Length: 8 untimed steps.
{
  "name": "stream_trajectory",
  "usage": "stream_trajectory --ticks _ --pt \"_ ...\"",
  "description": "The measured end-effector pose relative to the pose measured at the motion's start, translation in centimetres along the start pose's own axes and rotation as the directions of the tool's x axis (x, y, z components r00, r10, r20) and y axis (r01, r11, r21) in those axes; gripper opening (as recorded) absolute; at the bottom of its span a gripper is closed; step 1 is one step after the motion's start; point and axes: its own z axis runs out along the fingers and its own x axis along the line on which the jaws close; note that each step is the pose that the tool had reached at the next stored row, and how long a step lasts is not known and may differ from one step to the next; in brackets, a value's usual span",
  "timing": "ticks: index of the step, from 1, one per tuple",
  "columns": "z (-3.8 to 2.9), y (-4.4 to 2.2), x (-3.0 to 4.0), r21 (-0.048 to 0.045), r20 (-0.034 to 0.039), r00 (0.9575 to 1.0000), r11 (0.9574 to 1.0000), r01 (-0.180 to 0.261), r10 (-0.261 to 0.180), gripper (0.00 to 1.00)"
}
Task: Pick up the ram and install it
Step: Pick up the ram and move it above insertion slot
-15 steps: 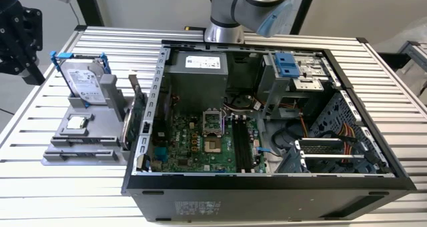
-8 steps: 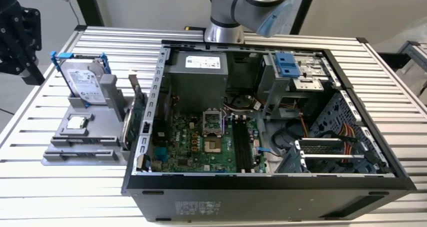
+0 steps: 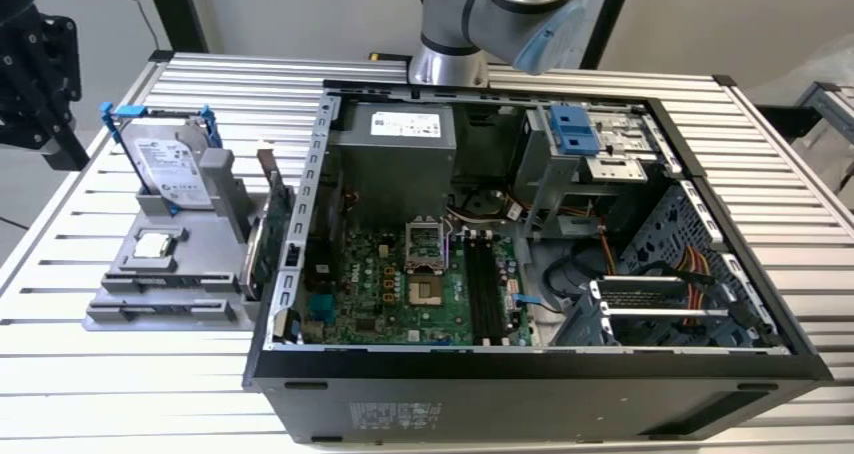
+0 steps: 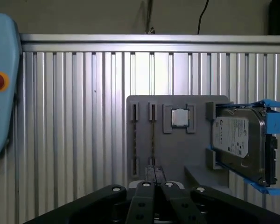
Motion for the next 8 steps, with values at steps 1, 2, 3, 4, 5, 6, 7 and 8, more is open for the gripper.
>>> stream_trajectory --ticks 1,2,3,4,5,6,7,8 --pt "0.0 0.0 0.0 0.0 -0.0002 1.0 1.0 0.004 -0.004 0.0" --pt "0.0 0.0 0.0 -0.0001 -0.0004 1.0 1.0 0.008 -0.008 0.0" --pt "0.0 0.0 0.0 -0.0002 -0.0006 0.9999 0.9999 0.012 -0.012 0.0" --pt "0.0 0.0 0.0 -0.0003 -0.0008 0.9999 0.9999 0.015 -0.015 0.0" --pt "0.0 0.0 0.0 -0.0003 -0.0009 0.9998 0.9998 0.019 -0.019 0.0" --pt "0.0 0.0 0.0 -0.0005 -0.0011 0.9997 0.9997 0.023 -0.023 0.0" --pt "0.0 0.0 0.0 -0.0005 -0.0013 0.9997 0.9997 0.026 -0.026 0.0" --pt "0.0 0.0 0.0 -0.0006 -0.0015 0.9996 0.9996 0.03 -0.03 0.0"
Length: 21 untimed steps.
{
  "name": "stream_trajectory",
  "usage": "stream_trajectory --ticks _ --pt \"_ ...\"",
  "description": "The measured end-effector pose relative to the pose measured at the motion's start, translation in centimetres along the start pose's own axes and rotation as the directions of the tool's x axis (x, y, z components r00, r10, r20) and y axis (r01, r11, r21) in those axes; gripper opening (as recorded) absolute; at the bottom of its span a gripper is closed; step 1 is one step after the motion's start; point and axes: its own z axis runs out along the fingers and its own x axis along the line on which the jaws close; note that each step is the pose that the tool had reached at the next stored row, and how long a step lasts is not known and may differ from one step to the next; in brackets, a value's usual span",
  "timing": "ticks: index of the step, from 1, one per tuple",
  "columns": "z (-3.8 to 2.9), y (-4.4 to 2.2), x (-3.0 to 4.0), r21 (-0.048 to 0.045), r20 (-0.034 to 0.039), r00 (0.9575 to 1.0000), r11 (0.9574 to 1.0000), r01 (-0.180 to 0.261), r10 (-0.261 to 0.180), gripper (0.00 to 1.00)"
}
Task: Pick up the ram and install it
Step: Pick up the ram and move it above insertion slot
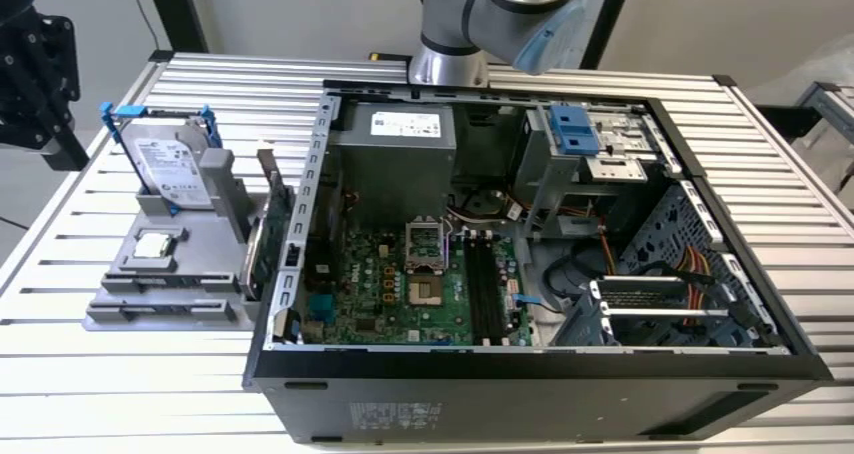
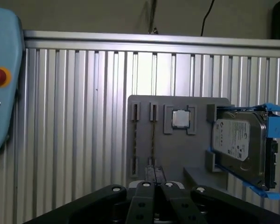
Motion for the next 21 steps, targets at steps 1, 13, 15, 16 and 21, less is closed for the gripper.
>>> stream_trajectory --ticks 1,13,15,16,21 --pt "0.0 0.0 0.0 0.0 -0.0001 1.0 1.0 0.004 -0.004 0.0" --pt "0.09 -0.02 0.01 0.0267 -0.0079 0.9999 0.9996 0.009 -0.009 0.0" --pt "0.16 -0.01 0.0 0.0298 -0.0109 0.9999 0.9995 0.009 -0.009 0.0" --pt "0.2 -0.01 0.01 0.0301 -0.0131 0.9999 0.9995 0.009 -0.008 0.0" --pt "0.28 0.0 0.01 0.0301 -0.0152 0.9999 0.9995 0.007 -0.007 0.0"
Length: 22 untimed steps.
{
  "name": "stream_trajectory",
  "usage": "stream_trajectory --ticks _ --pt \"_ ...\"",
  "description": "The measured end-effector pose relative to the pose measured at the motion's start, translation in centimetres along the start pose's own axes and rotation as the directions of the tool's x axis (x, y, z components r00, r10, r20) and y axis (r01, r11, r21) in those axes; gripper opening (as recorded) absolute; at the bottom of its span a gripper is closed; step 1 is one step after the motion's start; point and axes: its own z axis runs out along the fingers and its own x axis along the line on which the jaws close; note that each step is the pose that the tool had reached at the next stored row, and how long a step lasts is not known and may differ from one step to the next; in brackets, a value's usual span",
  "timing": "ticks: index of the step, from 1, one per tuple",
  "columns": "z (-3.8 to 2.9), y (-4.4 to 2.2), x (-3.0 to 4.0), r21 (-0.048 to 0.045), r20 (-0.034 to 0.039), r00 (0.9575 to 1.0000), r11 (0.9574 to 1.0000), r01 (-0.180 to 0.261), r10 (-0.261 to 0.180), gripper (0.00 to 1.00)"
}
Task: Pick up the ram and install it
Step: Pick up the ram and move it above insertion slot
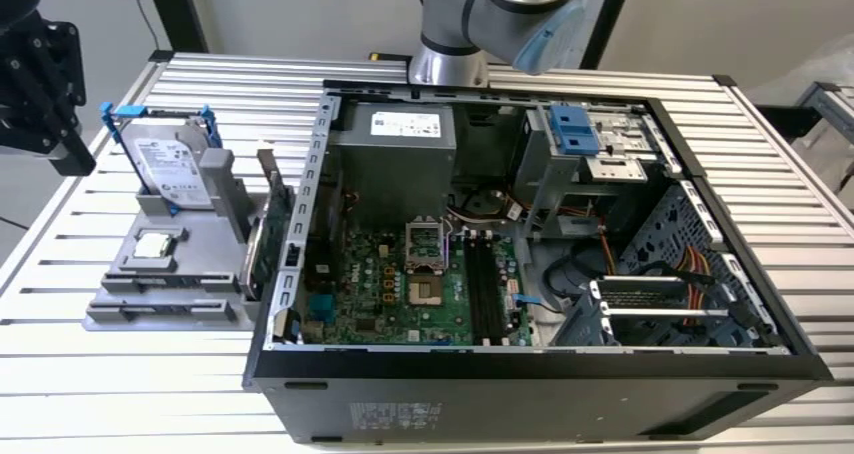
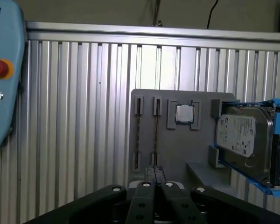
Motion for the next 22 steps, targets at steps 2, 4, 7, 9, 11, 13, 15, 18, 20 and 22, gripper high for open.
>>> stream_trajectory --ticks 2,4,7,9,11,13,15,18,20,22 --pt "0.02 0.0 0.0 0.0003 0.0002 1.0 1.0 0.0 0.0 0.0" --pt "0.02 0.0 0.0 0.0003 0.0002 1.0 1.0 0.0 0.0 0.0" --pt "0.02 -0.01 0.0 0.0004 0.0002 1.0 1.0 0.0 0.0 0.0" --pt "0.02 -0.01 0.0 0.0005 0.0002 1.0 1.0 0.0 0.0 0.0" --pt "0.02 -0.01 0.0 0.0006 0.0002 1.0 1.0 0.0 0.0 0.0" --pt "0.01 -0.01 0.0 0.0006 0.0001 1.0 1.0 0.0 0.0 1.0" --pt "0.01 -0.01 0.0 0.0007 0.0002 1.0 1.0 0.0 0.0 1.0" --pt "0.02 -0.01 0.0 0.0009 0.0001 1.0 1.0 0.0 0.0 1.0" --pt "0.01 -0.01 0.0 0.0011 0.0001 1.0 1.0 0.0 0.0 1.0" --pt "0.01 -0.01 0.0 0.0012 0.0002 1.0 1.0 0.0 0.0 1.0"
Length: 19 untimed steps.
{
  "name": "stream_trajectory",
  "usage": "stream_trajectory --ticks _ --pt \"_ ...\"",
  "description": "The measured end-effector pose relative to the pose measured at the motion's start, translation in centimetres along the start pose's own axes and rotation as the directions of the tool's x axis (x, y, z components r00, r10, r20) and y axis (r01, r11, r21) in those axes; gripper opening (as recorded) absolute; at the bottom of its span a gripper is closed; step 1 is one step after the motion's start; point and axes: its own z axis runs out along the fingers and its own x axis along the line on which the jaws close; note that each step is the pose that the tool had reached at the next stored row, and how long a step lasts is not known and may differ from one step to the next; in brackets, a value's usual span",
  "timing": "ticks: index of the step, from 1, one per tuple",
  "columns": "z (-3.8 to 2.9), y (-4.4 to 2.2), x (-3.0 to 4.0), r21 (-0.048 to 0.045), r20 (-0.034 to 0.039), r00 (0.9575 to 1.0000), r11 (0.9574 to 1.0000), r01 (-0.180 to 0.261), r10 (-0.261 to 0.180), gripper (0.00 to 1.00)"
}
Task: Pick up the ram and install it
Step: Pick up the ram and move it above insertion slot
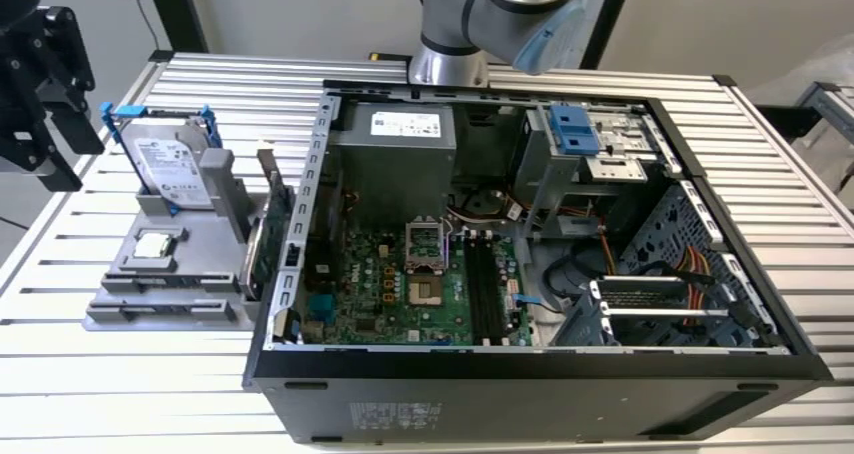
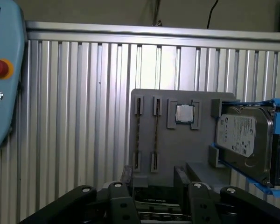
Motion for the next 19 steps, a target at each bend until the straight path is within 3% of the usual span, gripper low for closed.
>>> stream_trajectory --ticks 19 --pt "0.51 -0.01 0.0 0.0002 0.0002 0.9997 0.9997 -0.025 0.025 1.0"
